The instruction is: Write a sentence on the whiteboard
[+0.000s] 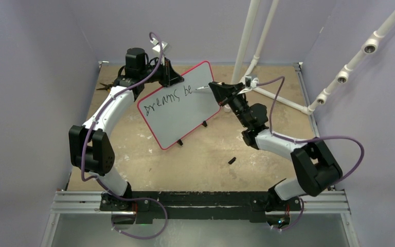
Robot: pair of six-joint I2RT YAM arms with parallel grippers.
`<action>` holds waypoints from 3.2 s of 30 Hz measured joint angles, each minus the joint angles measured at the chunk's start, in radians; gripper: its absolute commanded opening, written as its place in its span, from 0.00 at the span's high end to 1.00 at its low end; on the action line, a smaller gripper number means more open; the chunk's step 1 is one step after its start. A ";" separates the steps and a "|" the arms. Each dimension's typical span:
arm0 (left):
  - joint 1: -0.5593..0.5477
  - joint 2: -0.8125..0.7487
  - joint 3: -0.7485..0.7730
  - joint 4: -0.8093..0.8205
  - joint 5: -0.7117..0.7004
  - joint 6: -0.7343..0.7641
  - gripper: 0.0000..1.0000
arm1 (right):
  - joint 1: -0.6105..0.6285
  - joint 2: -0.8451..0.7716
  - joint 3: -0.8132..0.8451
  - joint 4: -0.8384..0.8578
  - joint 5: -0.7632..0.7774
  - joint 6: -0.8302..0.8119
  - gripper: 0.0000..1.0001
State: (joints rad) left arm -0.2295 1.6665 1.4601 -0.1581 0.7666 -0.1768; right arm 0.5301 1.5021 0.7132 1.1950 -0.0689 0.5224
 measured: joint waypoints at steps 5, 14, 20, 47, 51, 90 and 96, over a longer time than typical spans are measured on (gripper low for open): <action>0.000 -0.001 0.005 -0.020 -0.001 0.013 1.00 | 0.000 -0.166 -0.050 -0.058 -0.031 -0.036 1.00; 0.003 0.000 0.029 -0.078 0.008 0.032 1.00 | 0.000 -0.398 -0.076 -0.239 -0.082 -0.167 1.00; 0.005 0.003 0.033 -0.084 0.022 0.032 1.00 | 0.000 -0.363 -0.096 -0.236 -0.109 -0.180 1.00; 0.005 0.003 0.015 -0.045 0.051 0.038 1.00 | 0.000 0.064 0.061 0.022 -0.053 -0.077 1.00; 0.005 0.003 0.014 -0.045 0.053 0.037 1.00 | 0.000 0.077 0.063 0.035 -0.045 -0.074 1.00; 0.009 0.003 0.014 -0.043 0.051 0.031 1.00 | 0.000 0.146 0.071 0.051 -0.029 -0.051 1.00; 0.009 0.004 0.014 -0.043 0.051 0.031 1.00 | 0.000 0.146 0.069 0.051 -0.028 -0.051 1.00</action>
State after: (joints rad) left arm -0.2207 1.6703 1.4742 -0.2008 0.8181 -0.1459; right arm 0.5301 1.6482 0.7826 1.2465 -0.0967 0.4713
